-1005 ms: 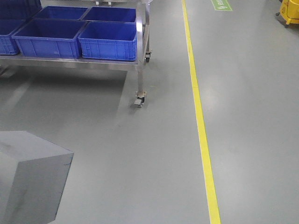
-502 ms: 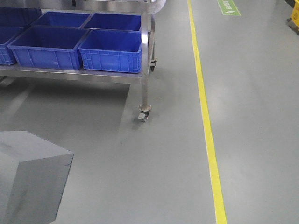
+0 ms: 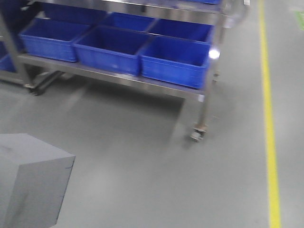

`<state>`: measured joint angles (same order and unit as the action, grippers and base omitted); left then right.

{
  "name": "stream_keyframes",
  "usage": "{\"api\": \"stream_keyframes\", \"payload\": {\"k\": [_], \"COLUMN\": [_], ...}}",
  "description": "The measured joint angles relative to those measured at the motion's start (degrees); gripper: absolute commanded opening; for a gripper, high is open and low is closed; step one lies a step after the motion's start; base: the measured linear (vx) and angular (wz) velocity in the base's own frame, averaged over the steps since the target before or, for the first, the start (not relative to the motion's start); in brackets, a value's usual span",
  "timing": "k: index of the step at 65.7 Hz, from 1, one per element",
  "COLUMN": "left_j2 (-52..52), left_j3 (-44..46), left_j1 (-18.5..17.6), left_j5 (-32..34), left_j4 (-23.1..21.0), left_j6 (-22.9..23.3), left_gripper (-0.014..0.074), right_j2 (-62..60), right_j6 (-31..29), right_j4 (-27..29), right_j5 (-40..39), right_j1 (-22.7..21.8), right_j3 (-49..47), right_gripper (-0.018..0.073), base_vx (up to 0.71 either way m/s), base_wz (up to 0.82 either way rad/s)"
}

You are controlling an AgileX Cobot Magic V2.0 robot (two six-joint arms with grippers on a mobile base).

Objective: Sort gray base to blue bin
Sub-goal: 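Drive the base away from the table holding the block, then drive down the aisle between blue bin shelves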

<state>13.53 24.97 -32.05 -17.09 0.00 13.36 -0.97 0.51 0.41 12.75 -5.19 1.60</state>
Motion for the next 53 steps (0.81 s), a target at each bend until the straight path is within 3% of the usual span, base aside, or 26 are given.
{"api": "stream_keyframes", "payload": {"k": [29, 53], "left_j2": [0.0, 0.0], "left_j3": [0.0, 0.0], "left_j1": [0.0, 0.0], "left_j5": [0.0, 0.0], "left_j4": [0.0, 0.0], "left_j6": [0.0, 0.0], "left_gripper": [-0.0006, -0.0006], "right_j2": [0.0, 0.0], "right_j6": [0.0, 0.0], "right_j4": [0.0, 0.0], "right_j5": [0.0, 0.0], "right_j1": [0.0, 0.0], "right_j3": [0.0, 0.0], "right_gripper": [-0.0005, -0.0005], "base_vx": [0.23, 0.27], "base_wz": [0.83, 0.61]}}
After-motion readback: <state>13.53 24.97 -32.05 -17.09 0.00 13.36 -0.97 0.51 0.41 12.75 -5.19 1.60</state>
